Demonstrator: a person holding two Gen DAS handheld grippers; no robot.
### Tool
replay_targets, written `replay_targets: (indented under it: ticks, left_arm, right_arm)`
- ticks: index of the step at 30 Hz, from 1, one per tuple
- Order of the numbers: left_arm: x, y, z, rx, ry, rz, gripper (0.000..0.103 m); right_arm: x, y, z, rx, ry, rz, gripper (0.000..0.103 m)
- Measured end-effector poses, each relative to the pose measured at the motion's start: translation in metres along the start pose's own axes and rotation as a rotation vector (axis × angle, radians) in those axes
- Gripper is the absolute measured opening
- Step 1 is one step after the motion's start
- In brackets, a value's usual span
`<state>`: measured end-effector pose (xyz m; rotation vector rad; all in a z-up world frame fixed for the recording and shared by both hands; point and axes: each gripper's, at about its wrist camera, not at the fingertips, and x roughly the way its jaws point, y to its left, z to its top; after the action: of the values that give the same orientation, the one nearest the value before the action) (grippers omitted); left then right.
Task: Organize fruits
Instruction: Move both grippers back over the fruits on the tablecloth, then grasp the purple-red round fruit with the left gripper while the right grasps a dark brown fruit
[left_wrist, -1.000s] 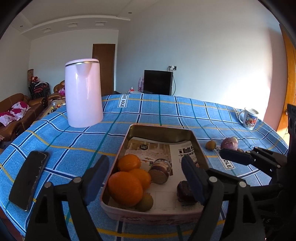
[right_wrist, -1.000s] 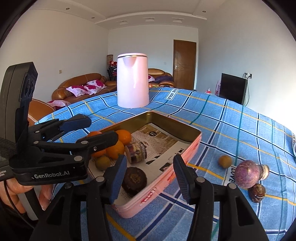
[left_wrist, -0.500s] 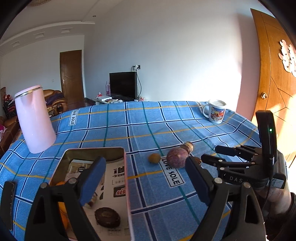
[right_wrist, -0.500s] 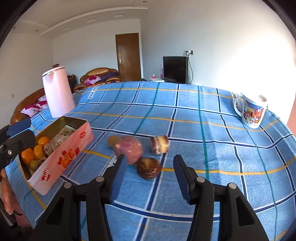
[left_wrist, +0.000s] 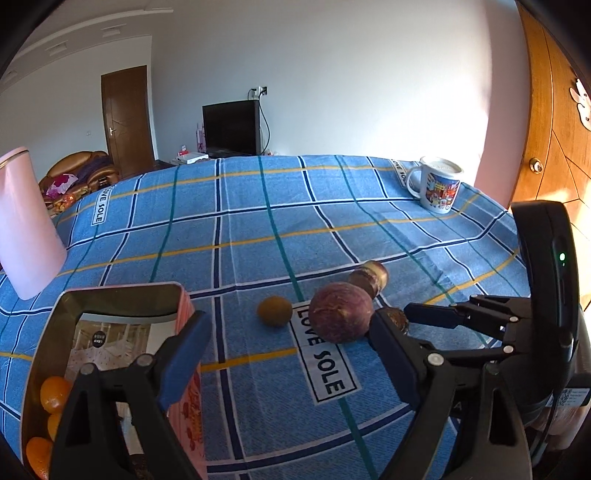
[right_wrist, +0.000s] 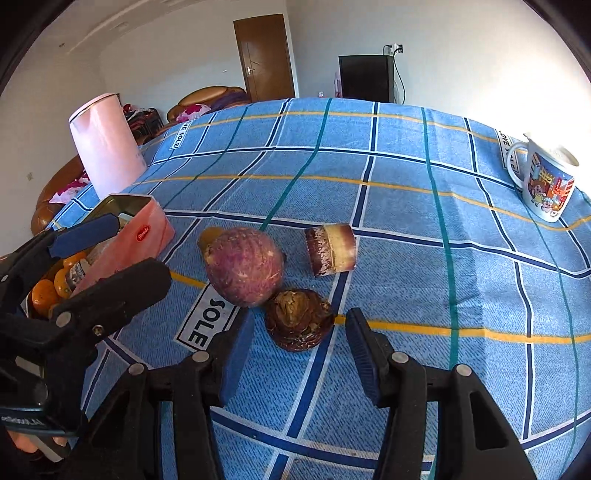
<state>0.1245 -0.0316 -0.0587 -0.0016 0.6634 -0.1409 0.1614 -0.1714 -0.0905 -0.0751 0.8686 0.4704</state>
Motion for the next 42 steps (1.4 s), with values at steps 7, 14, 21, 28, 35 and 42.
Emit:
replay_targets:
  ticks: [7, 14, 21, 28, 35, 42]
  left_arm:
    - [0.005, -0.003, 0.004, -0.016, 0.013, -0.034, 0.089]
    - [0.016, -0.012, 0.007, 0.005, 0.033, -0.024, 0.082]
    - [0.041, -0.028, 0.008, 0.027, 0.102, -0.06, 0.066]
    - [0.054, -0.026, 0.01, -0.021, 0.139, -0.145, 0.063]
    - [0.053, -0.028, 0.011, -0.015, 0.141, -0.18, 0.054]
    - [0.048, -0.019, 0.011, -0.056, 0.115, -0.199, 0.054]
  right_arm:
    - [-0.001, -0.001, 0.001, 0.002, -0.013, 0.005, 0.041]
    - [-0.028, -0.023, -0.003, 0.125, -0.143, -0.112, 0.041]
    - [-0.033, -0.035, -0.004, 0.183, -0.168, -0.112, 0.041]
    - [-0.031, -0.041, -0.007, 0.221, -0.15, -0.086, 0.041]
    - [-0.034, -0.041, -0.007, 0.223, -0.167, -0.082, 0.041]
    - [-0.038, -0.039, -0.008, 0.214, -0.19, -0.082, 0.041]
